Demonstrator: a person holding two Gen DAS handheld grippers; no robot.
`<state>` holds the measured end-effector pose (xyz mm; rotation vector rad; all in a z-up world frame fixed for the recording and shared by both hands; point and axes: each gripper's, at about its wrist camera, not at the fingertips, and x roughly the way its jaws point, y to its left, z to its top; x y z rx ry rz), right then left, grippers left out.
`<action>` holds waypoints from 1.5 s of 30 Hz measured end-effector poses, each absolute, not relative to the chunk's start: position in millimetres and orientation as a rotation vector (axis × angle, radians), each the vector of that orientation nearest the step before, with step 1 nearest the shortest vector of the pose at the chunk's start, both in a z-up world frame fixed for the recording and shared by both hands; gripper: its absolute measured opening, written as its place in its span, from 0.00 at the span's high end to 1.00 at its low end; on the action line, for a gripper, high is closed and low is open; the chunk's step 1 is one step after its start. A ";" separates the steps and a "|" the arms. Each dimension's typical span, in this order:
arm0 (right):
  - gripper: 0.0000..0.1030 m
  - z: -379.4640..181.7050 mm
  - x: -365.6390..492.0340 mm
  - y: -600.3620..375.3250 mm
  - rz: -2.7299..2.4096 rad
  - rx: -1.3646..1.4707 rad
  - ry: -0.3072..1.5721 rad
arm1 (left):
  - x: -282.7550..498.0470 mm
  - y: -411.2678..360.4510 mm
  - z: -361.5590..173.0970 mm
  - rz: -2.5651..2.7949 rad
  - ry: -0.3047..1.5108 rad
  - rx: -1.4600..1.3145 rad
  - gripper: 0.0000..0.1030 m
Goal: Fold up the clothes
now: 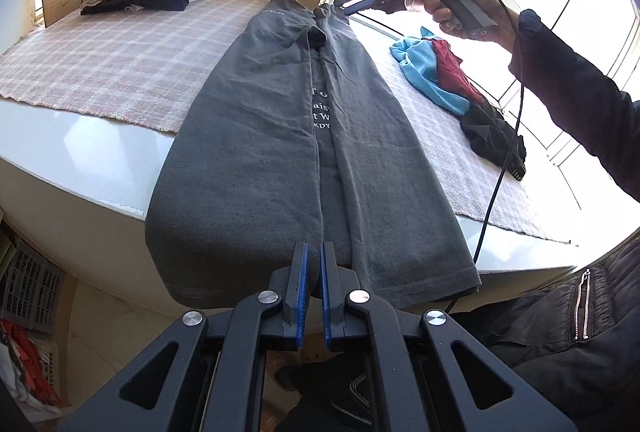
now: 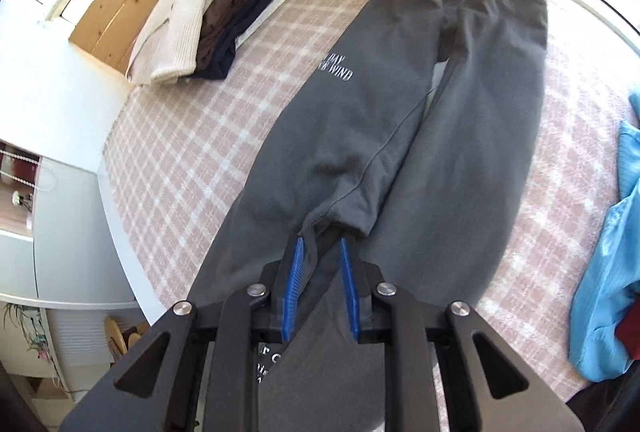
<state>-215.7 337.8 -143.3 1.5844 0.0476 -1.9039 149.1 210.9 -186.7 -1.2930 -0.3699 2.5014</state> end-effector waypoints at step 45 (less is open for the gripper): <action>0.81 -146.9 -407.3 271.9 -2.090 1.401 0.127 | 71.2 217.3 -188.2 2.452 -0.437 -1.388 0.96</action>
